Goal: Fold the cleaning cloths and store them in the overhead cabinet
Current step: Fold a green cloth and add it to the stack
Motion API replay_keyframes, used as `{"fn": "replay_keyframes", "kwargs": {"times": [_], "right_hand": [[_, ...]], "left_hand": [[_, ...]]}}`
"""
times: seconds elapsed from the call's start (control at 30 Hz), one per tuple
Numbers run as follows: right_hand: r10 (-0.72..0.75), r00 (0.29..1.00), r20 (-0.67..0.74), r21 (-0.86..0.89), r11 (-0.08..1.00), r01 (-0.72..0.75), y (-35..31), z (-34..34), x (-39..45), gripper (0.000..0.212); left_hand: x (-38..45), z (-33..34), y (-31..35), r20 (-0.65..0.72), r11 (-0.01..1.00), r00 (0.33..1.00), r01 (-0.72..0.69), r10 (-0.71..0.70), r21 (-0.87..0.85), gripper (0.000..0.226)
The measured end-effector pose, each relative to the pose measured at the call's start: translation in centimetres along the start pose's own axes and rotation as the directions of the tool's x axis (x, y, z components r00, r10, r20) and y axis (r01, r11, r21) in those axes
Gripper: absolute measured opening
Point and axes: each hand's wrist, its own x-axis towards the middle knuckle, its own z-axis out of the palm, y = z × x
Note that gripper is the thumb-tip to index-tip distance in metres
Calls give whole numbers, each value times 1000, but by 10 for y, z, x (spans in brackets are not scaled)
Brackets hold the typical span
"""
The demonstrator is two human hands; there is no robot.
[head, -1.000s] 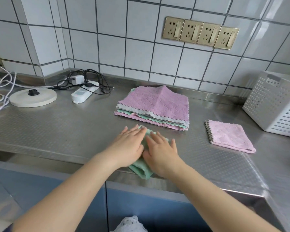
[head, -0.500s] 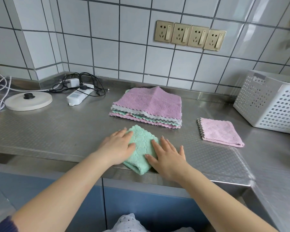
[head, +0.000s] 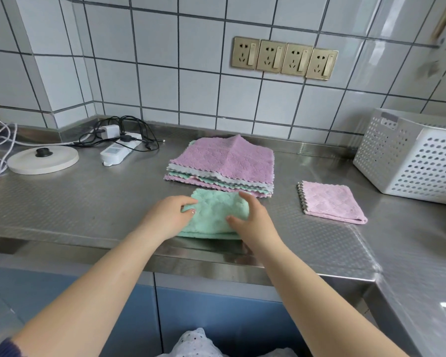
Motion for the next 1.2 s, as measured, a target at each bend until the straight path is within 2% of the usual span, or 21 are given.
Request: {"fn": "replay_keyframes", "kwargs": {"times": [0.07, 0.13, 0.23, 0.33, 0.4, 0.57, 0.7, 0.87, 1.2], "right_hand": [[106, 994, 32, 358, 927, -110, 3, 1, 15, 56], [161, 985, 67, 579, 797, -170, 11, -6, 24, 50], [197, 976, 94, 736, 646, -201, 19, -39, 28, 44], [188, 980, 60, 769, 617, -165, 33, -83, 31, 45], [216, 976, -3, 734, 663, -144, 45, -110, 35, 46], [252, 947, -198, 572, 814, -97, 79, -178, 56, 44], [279, 911, -305, 280, 940, -194, 103, -217, 75, 42], [261, 912, -318, 95, 965, -243, 117, -222, 88, 41], [236, 916, -324, -55, 962, -267, 136, -228, 98, 40]], "left_hand": [[2, 3, 5, 1, 994, 1000, 4, -4, -111, 33], [5, 8, 12, -17, 984, 1000, -8, 5, -179, 36], [12, 17, 34, 6, 930, 1000, -8, 11, -368, 42], [21, 36, 71, 183, 756, 983, 126, -8, -642, 41], [31, 53, 95, 238, 715, 970, 133, 47, -687, 40], [72, 95, 158, 168, 822, 963, -80, 210, -564, 44], [105, 124, 197, 198, 870, 947, -132, 252, -474, 44], [127, 145, 204, 228, 924, 948, -131, 222, -359, 44], [130, 158, 204, 243, 947, 945, -148, 221, -286, 45]]}}
